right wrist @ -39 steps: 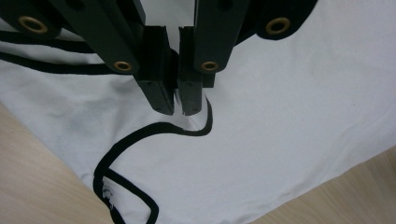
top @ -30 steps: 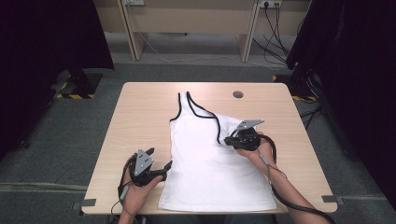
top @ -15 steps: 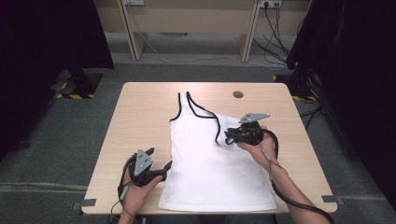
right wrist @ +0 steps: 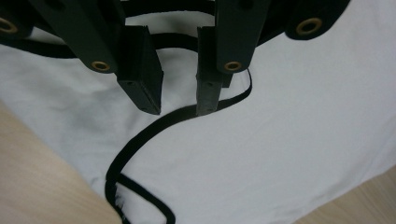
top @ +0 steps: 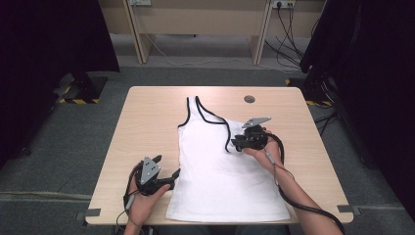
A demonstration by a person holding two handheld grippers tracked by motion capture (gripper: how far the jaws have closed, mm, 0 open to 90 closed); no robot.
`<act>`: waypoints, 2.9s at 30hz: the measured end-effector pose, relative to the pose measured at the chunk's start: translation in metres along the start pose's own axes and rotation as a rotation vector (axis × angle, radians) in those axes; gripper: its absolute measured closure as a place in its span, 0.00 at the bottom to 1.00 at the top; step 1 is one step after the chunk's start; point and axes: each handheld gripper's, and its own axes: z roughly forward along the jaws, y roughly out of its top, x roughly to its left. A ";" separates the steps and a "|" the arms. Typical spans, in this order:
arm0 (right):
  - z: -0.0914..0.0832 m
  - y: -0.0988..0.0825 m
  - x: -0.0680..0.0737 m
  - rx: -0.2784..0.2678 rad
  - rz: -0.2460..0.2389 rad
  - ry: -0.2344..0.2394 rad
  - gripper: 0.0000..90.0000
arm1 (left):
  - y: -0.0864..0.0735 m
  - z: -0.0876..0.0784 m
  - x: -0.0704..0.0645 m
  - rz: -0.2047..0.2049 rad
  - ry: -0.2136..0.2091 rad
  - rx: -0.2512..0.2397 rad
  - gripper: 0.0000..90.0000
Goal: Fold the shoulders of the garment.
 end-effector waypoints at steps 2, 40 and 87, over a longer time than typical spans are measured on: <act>0.001 -0.005 0.002 0.014 -0.004 0.011 0.79 | 0.000 0.000 0.000 0.000 0.000 0.001 0.18; -0.032 -0.028 0.014 -0.023 -0.007 -0.061 0.44 | 0.000 0.000 0.001 -0.015 0.004 0.009 0.18; -0.125 -0.108 -0.001 -0.132 0.159 -0.152 0.32 | 0.091 0.076 0.048 0.050 0.002 0.074 0.17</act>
